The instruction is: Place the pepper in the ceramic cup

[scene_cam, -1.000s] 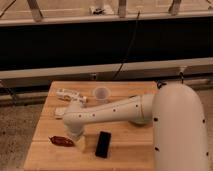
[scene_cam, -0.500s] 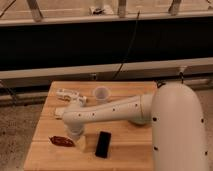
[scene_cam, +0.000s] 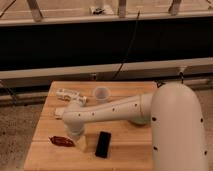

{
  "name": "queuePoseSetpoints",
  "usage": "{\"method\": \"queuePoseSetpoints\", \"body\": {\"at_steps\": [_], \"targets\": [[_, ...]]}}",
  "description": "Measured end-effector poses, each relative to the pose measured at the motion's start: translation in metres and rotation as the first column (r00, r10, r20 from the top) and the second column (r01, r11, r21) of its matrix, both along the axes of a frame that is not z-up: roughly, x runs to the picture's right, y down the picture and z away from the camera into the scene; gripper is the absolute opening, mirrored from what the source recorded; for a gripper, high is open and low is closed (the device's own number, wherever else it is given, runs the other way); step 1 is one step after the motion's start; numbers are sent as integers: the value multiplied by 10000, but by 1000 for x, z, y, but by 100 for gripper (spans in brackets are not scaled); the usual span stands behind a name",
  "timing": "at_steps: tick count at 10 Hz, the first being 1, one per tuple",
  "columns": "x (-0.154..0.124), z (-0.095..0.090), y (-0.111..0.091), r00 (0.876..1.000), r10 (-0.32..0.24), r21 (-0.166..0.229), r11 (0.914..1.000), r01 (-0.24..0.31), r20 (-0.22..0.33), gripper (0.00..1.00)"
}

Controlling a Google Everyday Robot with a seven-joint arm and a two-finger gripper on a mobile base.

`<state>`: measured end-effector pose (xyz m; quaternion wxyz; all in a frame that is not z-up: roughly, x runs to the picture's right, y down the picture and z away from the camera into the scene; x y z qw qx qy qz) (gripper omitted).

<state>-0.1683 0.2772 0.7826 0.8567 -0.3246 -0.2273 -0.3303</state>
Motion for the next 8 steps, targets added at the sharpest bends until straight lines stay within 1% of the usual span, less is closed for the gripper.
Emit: {"method": "queuePoseSetpoints", "body": {"at_steps": [4,8], "targets": [[-14,-6,-1,9994,187,-100,9998,-184,292,80],[-30,-4,2,9993,44,-272,9996,-34,360,80]]}}
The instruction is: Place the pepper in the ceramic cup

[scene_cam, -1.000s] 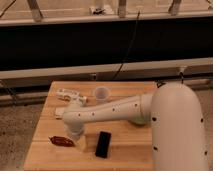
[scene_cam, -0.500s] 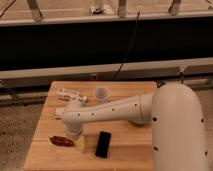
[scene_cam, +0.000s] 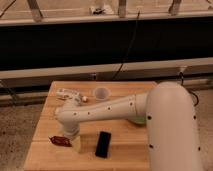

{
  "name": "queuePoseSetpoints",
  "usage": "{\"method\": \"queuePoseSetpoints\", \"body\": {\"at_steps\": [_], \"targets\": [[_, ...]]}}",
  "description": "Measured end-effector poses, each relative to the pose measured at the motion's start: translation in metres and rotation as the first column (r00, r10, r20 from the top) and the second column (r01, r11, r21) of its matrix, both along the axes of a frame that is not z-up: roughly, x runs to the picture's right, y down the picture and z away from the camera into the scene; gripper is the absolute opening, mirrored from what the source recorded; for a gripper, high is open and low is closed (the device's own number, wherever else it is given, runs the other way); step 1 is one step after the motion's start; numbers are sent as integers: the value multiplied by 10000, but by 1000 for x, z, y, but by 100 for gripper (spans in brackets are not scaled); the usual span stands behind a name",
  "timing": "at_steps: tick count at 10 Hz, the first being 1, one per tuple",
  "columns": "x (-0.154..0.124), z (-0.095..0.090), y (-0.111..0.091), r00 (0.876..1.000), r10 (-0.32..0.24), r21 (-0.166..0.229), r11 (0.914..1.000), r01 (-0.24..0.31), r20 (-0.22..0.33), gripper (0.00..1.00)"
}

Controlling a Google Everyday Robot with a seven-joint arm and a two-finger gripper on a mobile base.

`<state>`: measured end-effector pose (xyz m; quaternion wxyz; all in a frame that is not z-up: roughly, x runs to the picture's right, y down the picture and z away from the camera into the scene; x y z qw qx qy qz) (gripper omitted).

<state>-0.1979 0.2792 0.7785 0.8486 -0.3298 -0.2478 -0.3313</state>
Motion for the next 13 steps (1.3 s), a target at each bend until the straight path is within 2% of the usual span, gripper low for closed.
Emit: {"method": "queuePoseSetpoints", "body": {"at_steps": [1,2,5,7,8,10,13], "targets": [[-2,1,2,10000,-58,-54,10000,58,-18,78],[-5,2,4,9998,-166,-115,9998,166,-49,70],[-13,0,9,9994,-355,-276,9990,355,1,38],[-18,-4,11,9990,-430,-352,9984,433,79,21],[-22,-8,11,9988,-463,-389,9981,468,139,8],[-25,-11,8,9989,-441,-400,9982,447,162,0],[-24,-18,-7,9990,-448,-276,9986,450,77,0]]}}
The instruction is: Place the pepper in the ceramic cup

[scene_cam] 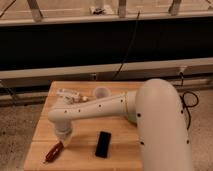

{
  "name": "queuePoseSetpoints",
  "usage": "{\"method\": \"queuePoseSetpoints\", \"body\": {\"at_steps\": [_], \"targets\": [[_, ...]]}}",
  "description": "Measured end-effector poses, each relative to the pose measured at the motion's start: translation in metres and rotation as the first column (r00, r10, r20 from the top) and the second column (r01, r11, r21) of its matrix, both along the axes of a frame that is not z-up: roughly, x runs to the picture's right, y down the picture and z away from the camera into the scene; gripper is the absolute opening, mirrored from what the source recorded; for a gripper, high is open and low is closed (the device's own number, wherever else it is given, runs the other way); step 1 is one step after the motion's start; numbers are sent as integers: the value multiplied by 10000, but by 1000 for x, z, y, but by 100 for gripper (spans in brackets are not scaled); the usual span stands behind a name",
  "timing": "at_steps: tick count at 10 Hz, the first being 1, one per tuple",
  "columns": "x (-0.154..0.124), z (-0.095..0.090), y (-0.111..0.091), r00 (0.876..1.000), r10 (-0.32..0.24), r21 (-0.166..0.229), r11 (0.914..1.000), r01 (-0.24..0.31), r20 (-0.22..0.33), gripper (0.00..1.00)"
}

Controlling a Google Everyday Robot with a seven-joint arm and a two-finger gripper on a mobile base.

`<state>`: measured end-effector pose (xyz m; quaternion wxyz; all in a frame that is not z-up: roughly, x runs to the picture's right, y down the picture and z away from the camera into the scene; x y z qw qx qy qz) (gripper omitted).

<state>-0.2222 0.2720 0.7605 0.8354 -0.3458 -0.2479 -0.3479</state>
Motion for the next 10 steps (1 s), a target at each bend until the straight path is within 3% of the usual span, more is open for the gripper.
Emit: {"method": "queuePoseSetpoints", "body": {"at_steps": [6,10], "targets": [[37,-40,-85,9976,681,947,9932,-671,-75,0],[72,-48,-147,9929,1142,1560,9819,-1076,-334,0]]}}
